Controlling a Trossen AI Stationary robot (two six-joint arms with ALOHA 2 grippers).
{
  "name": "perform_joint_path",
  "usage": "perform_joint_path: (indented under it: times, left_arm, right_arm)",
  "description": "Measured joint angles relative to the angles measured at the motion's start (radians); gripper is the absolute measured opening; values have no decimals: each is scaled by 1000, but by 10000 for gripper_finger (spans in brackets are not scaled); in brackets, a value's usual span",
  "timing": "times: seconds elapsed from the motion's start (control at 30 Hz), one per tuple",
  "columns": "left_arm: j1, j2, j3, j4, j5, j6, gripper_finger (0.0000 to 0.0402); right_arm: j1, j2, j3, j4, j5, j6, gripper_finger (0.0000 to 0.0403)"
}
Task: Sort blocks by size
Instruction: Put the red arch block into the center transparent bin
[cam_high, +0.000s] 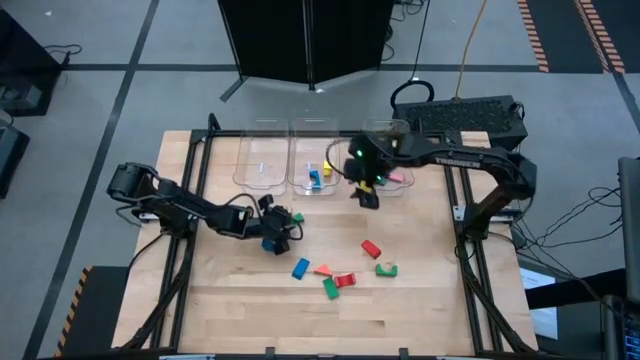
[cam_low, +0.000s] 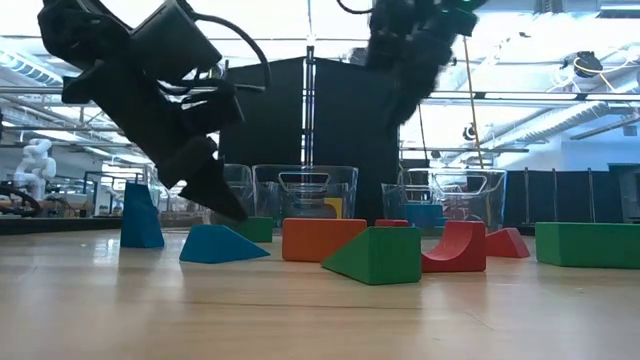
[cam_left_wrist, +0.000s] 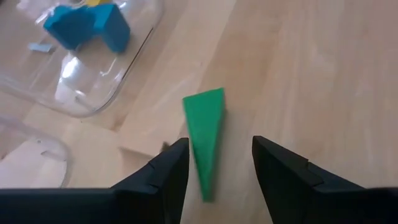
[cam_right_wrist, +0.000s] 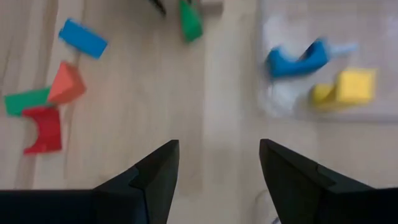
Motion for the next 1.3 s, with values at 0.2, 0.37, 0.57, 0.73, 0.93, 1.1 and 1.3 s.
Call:
perform_joint_path:
  times: [0.2, 0.37, 0.57, 0.73, 0.93, 1.1, 1.3]
  left_arm:
    - [-35, 0, 14, 64, -4, 78, 176]
    - [-54, 0, 73, 150, 36, 108, 176]
    - [-94, 27, 164, 230, 185, 149, 176]
    - [-126, 117, 244, 231, 155, 162, 176]
    - [-153, 246, 350, 233, 165, 188, 176]
    - [-173, 335, 440, 231, 180, 185, 176]
    - [-210, 403, 501, 234, 181, 185, 176]
  right_arm:
    - [65, -188, -264, 143, 60, 117, 210]
    - [135, -385, -449, 295, 163, 229, 210]
    - [208, -565, -610, 447, 205, 320, 210]
    - [241, -620, -687, 538, 219, 363, 210]
    - [274, -617, -705, 544, 321, 385, 210]
    - [286, -597, -705, 582, 457, 413, 210]
    - [311, -592, -705, 582, 464, 484, 210]
